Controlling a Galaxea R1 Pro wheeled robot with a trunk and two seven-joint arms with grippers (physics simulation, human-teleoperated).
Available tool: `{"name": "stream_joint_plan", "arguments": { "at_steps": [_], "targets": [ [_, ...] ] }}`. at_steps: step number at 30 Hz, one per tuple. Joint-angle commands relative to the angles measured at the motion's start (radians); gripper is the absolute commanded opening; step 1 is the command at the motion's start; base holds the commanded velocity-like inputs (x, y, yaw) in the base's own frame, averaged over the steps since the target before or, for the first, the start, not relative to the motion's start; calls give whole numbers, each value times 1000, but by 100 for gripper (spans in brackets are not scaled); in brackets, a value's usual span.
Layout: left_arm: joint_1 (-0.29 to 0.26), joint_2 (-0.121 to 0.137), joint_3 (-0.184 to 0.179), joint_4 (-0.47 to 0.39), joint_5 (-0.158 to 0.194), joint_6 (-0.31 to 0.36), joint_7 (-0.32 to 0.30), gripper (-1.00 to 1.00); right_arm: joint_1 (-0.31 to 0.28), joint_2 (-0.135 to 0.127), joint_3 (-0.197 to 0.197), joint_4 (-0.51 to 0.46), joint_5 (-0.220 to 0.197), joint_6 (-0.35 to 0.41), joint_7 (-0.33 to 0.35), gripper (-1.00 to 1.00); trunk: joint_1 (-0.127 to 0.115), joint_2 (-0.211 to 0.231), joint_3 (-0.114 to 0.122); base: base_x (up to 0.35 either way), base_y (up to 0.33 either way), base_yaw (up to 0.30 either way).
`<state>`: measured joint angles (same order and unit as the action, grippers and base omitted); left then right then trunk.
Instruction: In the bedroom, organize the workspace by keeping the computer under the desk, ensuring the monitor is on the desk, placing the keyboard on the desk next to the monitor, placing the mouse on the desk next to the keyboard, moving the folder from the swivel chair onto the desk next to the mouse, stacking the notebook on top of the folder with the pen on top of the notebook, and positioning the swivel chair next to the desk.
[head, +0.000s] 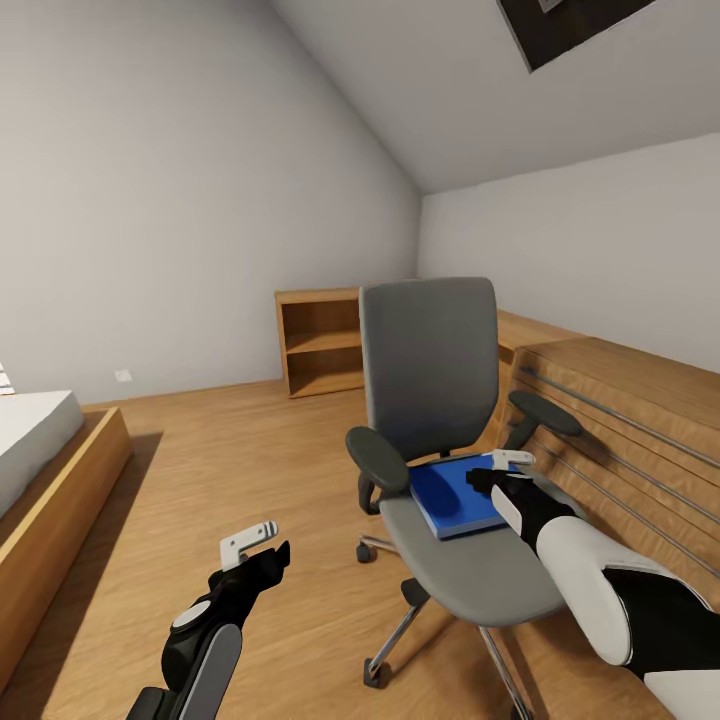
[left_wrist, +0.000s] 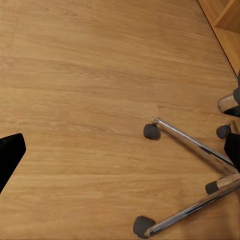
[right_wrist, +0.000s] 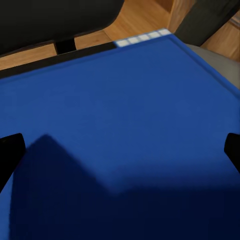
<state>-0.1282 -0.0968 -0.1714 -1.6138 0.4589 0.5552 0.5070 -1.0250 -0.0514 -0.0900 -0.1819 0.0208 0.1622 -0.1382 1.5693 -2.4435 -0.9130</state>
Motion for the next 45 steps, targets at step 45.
{"name": "stream_joint_plan", "arguments": {
  "at_steps": [45],
  "targets": [
    [-1, 3, 0, 6, 10, 2, 8, 100, 0, 1, -5, 84, 1, 5, -1, 100, 0, 0, -1, -86, 0, 0]
  ]
}}
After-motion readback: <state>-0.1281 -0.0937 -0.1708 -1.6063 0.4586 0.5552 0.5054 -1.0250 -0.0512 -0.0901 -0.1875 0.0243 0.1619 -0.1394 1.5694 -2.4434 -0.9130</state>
